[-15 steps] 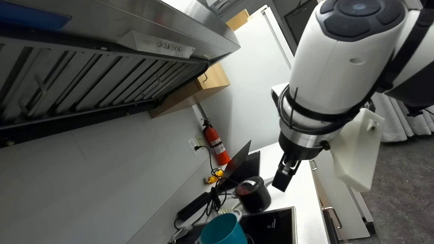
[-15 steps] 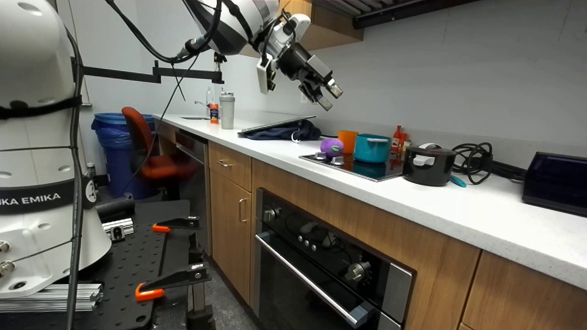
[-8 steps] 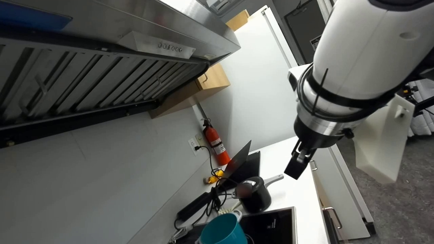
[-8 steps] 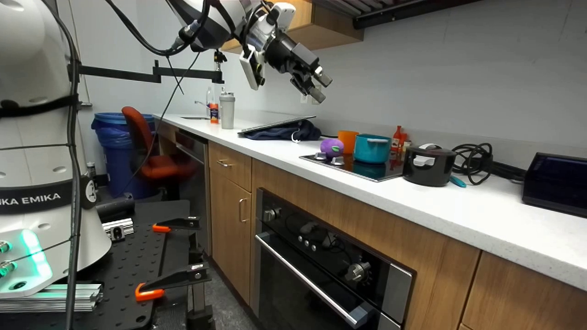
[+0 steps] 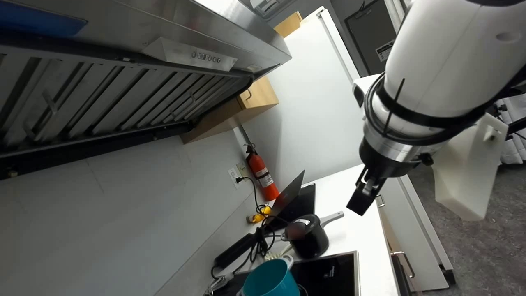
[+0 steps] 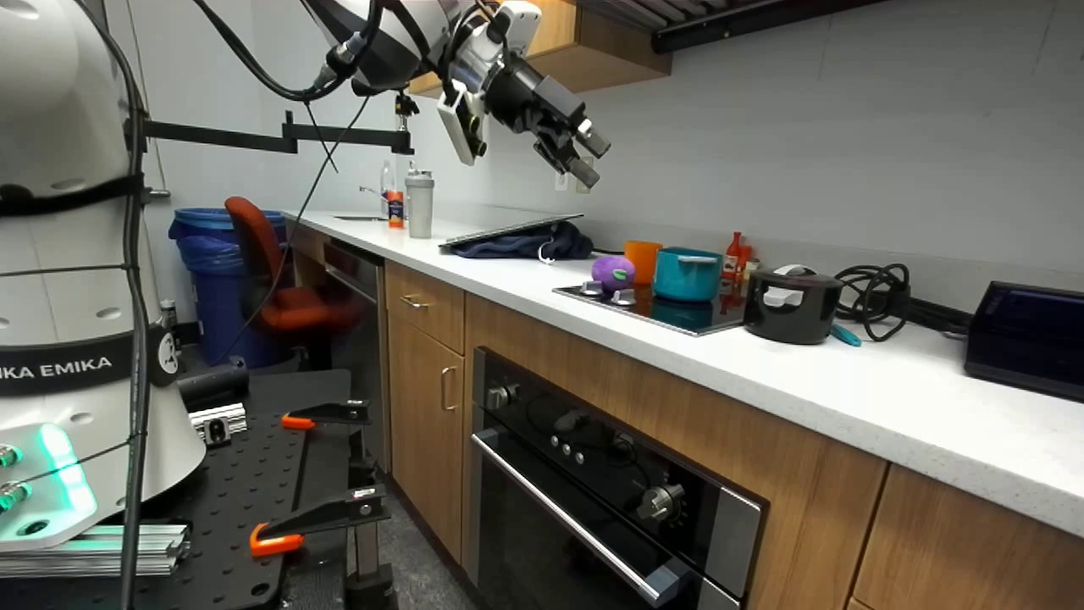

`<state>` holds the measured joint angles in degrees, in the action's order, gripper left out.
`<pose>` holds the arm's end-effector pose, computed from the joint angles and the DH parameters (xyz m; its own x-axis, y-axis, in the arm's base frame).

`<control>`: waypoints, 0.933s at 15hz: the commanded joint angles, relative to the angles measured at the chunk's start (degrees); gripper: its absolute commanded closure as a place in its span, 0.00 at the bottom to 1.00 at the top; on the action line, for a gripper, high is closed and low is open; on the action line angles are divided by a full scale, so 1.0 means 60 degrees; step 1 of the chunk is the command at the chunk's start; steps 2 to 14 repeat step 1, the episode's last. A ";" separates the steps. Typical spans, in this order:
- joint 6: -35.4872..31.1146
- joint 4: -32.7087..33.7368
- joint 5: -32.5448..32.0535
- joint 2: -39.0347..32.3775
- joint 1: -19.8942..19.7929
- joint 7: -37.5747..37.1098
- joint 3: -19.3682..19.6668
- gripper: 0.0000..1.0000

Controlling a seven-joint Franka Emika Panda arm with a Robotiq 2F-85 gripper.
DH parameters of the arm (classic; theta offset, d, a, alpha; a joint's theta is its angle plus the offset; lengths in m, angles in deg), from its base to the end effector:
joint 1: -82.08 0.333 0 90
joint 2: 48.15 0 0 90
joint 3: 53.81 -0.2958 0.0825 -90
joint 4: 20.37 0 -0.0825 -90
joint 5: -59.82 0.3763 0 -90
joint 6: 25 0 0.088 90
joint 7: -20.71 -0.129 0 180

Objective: Put the watermelon plushie inside the little pot and close the lid

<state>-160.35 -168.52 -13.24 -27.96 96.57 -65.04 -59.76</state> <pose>0.4210 0.1268 0.3719 0.6732 0.0184 0.7392 -0.3607 -0.8645 0.3500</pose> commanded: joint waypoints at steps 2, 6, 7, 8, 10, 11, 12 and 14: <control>-0.0068 0.0000 0.0093 0.0018 -0.0262 0.0058 -0.0246 0.00; -0.0068 0.0000 0.0093 0.0018 -0.0262 0.0058 -0.0246 0.00; -0.0068 0.0000 0.0093 0.0018 -0.0262 0.0058 -0.0246 0.00; -0.0068 0.0000 0.0093 0.0018 -0.0262 0.0058 -0.0246 0.00; -0.0068 0.0000 0.0093 0.0018 -0.0262 0.0058 -0.0246 0.00; -0.0068 0.0000 0.0093 0.0018 -0.0262 0.0058 -0.0246 0.00; -0.0068 0.0000 0.0093 0.0018 -0.0262 0.0058 -0.0246 0.00; -0.0068 0.0000 0.0093 0.0018 -0.0262 0.0058 -0.0246 0.00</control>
